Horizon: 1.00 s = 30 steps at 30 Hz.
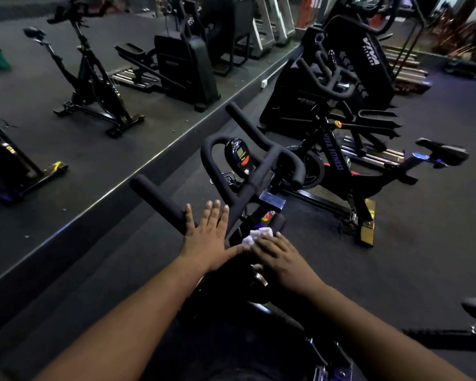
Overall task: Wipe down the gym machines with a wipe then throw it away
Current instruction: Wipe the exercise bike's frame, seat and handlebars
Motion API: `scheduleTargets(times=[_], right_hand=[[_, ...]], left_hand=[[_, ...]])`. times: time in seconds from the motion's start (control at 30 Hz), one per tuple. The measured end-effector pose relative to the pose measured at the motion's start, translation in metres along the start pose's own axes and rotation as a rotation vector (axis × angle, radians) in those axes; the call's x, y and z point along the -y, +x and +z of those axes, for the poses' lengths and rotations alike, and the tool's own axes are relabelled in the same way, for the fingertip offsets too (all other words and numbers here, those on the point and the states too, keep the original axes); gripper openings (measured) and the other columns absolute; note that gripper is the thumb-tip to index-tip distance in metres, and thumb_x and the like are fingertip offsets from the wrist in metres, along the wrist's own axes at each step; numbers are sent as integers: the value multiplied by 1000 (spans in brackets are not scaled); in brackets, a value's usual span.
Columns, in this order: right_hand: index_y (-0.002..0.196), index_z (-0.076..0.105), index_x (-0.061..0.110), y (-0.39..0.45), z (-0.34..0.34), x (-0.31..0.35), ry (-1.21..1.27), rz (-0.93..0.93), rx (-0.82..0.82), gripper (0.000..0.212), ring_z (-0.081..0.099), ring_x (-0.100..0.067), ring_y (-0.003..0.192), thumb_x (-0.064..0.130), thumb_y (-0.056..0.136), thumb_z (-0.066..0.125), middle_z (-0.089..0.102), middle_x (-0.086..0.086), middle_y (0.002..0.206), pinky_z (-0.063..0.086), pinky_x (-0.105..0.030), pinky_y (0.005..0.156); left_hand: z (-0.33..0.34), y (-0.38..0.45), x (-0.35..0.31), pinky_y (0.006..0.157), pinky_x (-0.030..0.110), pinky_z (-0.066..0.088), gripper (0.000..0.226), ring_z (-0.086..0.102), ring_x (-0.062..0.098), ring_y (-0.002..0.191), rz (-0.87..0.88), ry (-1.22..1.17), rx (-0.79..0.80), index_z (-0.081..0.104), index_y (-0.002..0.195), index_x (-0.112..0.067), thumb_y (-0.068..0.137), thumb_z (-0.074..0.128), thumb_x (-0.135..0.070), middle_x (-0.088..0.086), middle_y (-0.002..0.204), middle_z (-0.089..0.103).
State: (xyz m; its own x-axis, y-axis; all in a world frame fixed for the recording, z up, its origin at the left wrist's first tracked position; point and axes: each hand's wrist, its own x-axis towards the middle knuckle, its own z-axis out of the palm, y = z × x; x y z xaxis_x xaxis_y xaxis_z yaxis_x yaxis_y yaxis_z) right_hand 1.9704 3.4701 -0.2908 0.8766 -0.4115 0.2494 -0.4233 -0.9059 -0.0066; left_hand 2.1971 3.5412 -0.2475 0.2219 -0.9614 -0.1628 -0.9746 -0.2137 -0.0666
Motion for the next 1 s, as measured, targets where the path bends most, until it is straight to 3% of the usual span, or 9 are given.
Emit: scheduleTargets(times=[0.2, 0.27, 0.47, 0.57, 0.7, 0.77, 0.83, 0.9, 1.0], right_hand=[[140, 59, 21, 17, -2, -58, -76, 86, -109, 52, 54, -27, 130, 49, 99, 42, 61, -5, 138, 26, -53, 115], [138, 60, 20, 20, 2, -64, -13, 77, -124, 53, 53, -31, 131, 51, 99, 43, 60, -5, 137, 32, -53, 114], [147, 53, 22, -6, 15, -57, 99, -261, -176, 47, 48, -27, 134, 33, 102, 48, 56, -3, 141, 36, -44, 115], [150, 49, 24, 1, 7, -74, 123, -236, -147, 48, 42, -25, 138, 36, 103, 45, 52, -2, 146, 32, -43, 117], [131, 68, 14, 17, -24, -74, 255, -224, -211, 54, 48, -15, 120, 37, 110, 24, 66, -5, 130, 38, -27, 101], [124, 71, 18, 22, -40, -58, 286, -334, -144, 40, 50, -12, 104, 35, 107, 39, 70, 1, 122, 38, -23, 87], [120, 73, 17, 29, -48, -44, 296, -458, -100, 33, 50, -9, 103, 30, 99, 51, 71, 4, 120, 37, -19, 87], [123, 71, 15, 46, -58, -36, 337, -423, -66, 37, 49, -10, 104, 34, 97, 53, 71, 2, 123, 36, -18, 90], [138, 61, 14, 91, -60, -36, 363, -187, -53, 48, 58, -23, 106, 28, 92, 64, 66, -3, 132, 38, -20, 93]], left_hand=[[-1, 0, -2, 112, 64, -29, 112, -31, 24, 152, -42, -37, 38, -33, 149, -21, 77, 8, -96, 7, 166, -31], [-1, 0, -2, 112, 62, -29, 114, -31, 23, 152, -51, -41, 53, -33, 150, -22, 77, 13, -97, 6, 166, -30], [-3, 8, -5, 114, 62, -27, 123, -27, 23, 153, -106, -51, 112, -23, 159, -25, 71, 19, -100, 3, 168, -27], [-3, 7, -6, 115, 62, -25, 126, -27, 23, 154, -123, -59, 131, -23, 159, -27, 66, 20, -101, 3, 168, -27], [-7, 6, -5, 116, 61, -25, 129, -28, 23, 153, -142, -81, 120, -23, 159, -28, 61, 18, -102, 3, 167, -27], [-7, 7, -6, 115, 62, -25, 132, -29, 23, 153, -139, -86, 123, -23, 159, -26, 57, 14, -102, 3, 167, -28], [-6, 8, -5, 114, 62, -26, 129, -29, 24, 153, -142, -67, 110, -24, 159, -24, 65, 23, -100, 5, 167, -28], [-3, 9, -5, 114, 62, -27, 123, -29, 26, 153, -140, -41, 94, -25, 158, -21, 76, 31, -95, 7, 167, -28], [-1, 9, -5, 115, 61, -26, 145, -32, 27, 151, -144, -107, 48, -31, 154, -17, 40, -16, -106, 8, 163, -33]])
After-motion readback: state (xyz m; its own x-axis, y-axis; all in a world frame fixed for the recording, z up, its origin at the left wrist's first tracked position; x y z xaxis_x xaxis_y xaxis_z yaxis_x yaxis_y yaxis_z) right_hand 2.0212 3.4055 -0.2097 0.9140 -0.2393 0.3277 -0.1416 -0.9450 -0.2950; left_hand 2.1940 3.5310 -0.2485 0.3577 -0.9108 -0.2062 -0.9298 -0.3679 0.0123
